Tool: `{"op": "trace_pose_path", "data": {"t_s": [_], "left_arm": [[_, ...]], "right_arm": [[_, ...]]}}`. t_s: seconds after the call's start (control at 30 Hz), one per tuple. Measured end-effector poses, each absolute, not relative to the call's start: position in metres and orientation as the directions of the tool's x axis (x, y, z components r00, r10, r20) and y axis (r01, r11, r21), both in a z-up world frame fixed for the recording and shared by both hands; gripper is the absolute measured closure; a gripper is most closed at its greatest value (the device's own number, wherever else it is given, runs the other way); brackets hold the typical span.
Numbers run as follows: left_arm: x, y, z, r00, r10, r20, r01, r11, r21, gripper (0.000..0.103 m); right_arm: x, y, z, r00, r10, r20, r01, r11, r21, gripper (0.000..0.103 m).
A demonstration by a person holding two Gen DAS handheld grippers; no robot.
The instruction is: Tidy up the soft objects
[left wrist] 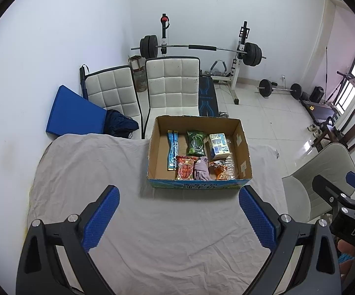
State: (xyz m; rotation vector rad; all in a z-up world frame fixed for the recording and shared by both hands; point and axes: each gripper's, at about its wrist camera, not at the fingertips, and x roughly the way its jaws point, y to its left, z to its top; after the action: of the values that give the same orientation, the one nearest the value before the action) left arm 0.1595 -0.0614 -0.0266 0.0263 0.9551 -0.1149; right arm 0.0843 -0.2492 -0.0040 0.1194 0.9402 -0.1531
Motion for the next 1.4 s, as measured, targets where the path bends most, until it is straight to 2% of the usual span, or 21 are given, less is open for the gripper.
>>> {"op": "trace_pose_path", "data": {"t_s": [1.4], "left_arm": [[0.159, -0.056, -0.018, 0.598, -0.099, -0.796, 0.15, 0.989, -0.01, 0.003]], "right_arm": [[0.082, -0.246, 0.0, 0.583, -0.089, -0.808, 0.192, 0.981, 0.03, 0.0]]}}
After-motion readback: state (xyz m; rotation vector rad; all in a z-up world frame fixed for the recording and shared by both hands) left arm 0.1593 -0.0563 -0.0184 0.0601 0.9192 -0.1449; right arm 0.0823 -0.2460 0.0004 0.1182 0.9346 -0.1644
